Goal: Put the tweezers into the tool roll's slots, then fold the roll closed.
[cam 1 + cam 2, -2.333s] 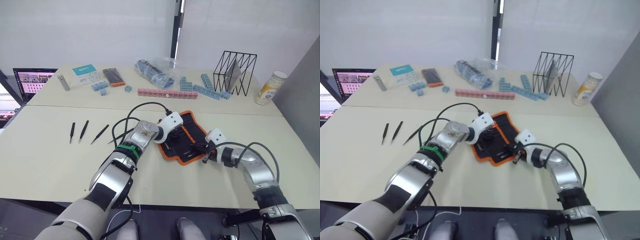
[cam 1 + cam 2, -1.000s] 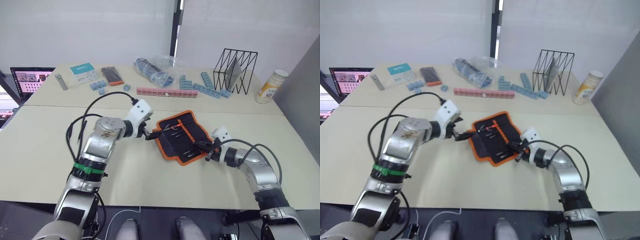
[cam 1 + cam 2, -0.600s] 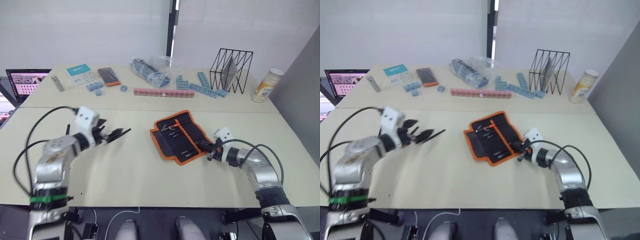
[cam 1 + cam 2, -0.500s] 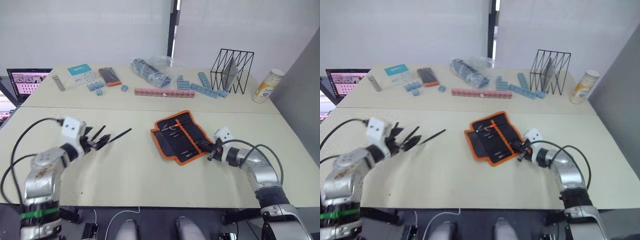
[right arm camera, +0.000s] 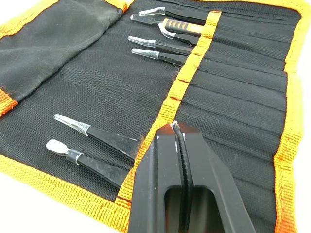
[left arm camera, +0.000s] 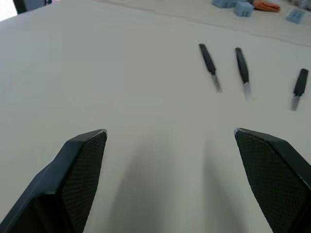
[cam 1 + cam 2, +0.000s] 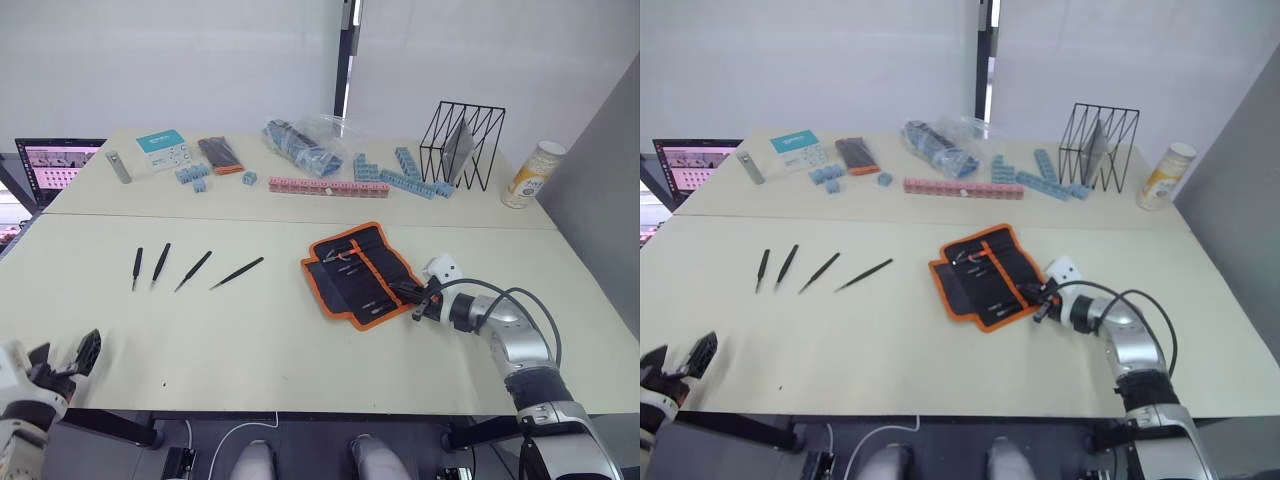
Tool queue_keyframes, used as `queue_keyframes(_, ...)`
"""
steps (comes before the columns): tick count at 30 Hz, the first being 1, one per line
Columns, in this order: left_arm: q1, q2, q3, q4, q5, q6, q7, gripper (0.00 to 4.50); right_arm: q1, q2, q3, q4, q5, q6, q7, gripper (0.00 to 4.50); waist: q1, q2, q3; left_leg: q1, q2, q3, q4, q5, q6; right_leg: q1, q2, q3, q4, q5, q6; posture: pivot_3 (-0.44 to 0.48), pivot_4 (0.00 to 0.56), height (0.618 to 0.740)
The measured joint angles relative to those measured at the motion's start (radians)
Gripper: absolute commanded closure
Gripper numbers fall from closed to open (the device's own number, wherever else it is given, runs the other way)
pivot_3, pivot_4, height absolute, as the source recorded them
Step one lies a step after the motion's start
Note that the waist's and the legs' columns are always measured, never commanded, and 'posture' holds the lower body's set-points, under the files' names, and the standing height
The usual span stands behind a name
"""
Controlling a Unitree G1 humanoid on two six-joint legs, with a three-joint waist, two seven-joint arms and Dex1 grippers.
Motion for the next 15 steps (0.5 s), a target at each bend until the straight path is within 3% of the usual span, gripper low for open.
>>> queue_keyframes(9, 0.05, -0.006, -0.02, 0.001, -0.03, -0.066, 0.031, 0.04, -0.003, 0.0, 0.0, 0.008, -0.011, -0.005, 0.02, 4.5, -0.001, -0.001, 0.0, 0.0, 0.0, 0.001, 0.0, -0.001, -0.001, 0.0, 0.0, 0.0, -0.001, -0.001, -0.001, 0.0, 0.15, 0.74)
queue_keyframes(15, -0.048, 0.052, -0.053, 0.061, -0.05, -0.03, 0.072, 0.04, -0.003, -0.001, -0.001, 0.015, -0.013, -0.014, 0.023, 4.5, 0.002, -0.001, 0.0, 0.0, 0.0, 0.001, 0.0, -0.001, -0.001, -0.001, 0.0, 0.0, -0.001, -0.001, -0.001, 0.0, 0.15, 0.74)
